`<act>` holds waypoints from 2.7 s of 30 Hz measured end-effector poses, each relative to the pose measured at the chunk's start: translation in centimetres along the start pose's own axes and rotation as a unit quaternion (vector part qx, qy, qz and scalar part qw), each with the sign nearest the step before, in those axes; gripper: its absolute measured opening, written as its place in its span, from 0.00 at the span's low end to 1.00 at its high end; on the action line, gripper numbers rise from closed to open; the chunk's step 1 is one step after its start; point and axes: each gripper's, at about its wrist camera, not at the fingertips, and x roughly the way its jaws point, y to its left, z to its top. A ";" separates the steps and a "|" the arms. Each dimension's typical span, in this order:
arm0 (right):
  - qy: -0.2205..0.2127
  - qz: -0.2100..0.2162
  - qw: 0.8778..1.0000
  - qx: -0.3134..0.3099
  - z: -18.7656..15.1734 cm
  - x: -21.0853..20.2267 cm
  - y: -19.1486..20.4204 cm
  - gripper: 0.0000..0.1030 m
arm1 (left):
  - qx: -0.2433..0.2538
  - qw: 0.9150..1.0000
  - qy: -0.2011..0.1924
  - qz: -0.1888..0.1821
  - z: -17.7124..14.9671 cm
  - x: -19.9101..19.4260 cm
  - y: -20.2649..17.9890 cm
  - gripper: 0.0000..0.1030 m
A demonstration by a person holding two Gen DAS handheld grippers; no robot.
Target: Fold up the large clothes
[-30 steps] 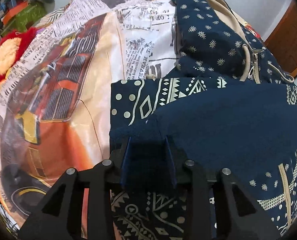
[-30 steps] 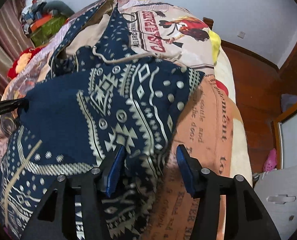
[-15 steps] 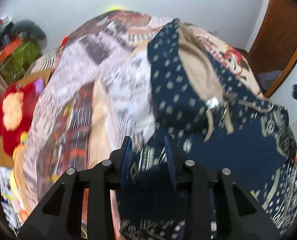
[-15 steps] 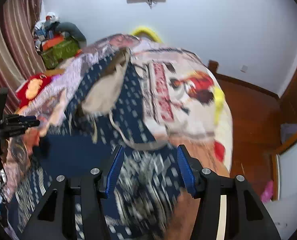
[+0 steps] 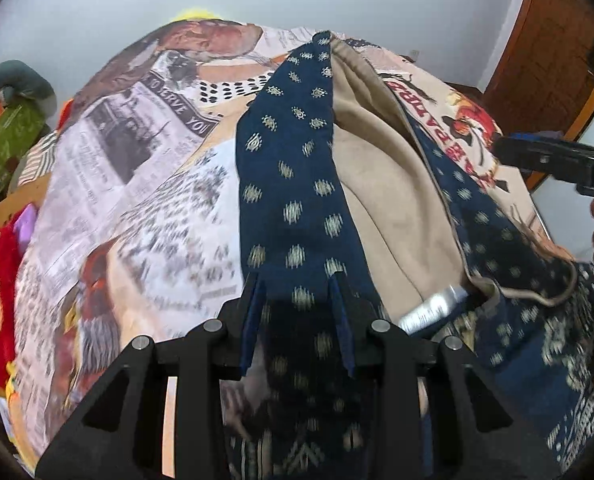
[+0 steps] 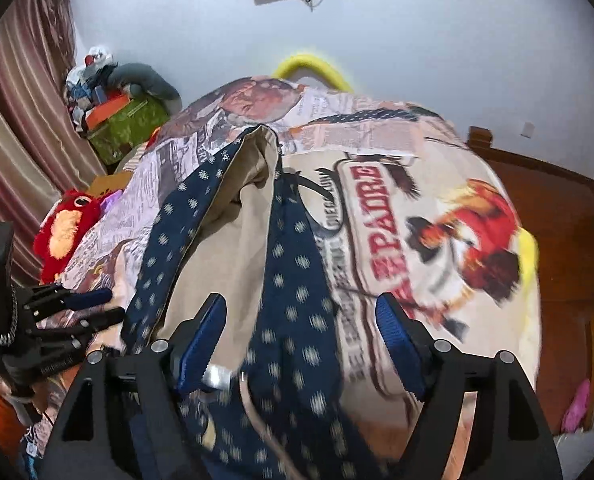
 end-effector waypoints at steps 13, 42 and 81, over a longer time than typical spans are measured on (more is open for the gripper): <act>0.075 0.019 0.997 0.014 2.0 11.3 -1.2 0.65 | -0.009 0.999 -0.049 0.002 4.7 2.8 1.8 0.47; -0.020 0.026 0.994 -0.104 -7.4 -7.9 5.7 0.07 | 0.024 0.995 -0.049 -0.080 -6.4 -11.4 -3.3 0.07; 0.042 0.071 0.994 -0.065 -10.3 -8.3 7.6 0.46 | 0.010 0.989 0.030 -0.147 -7.9 -8.7 -5.9 0.57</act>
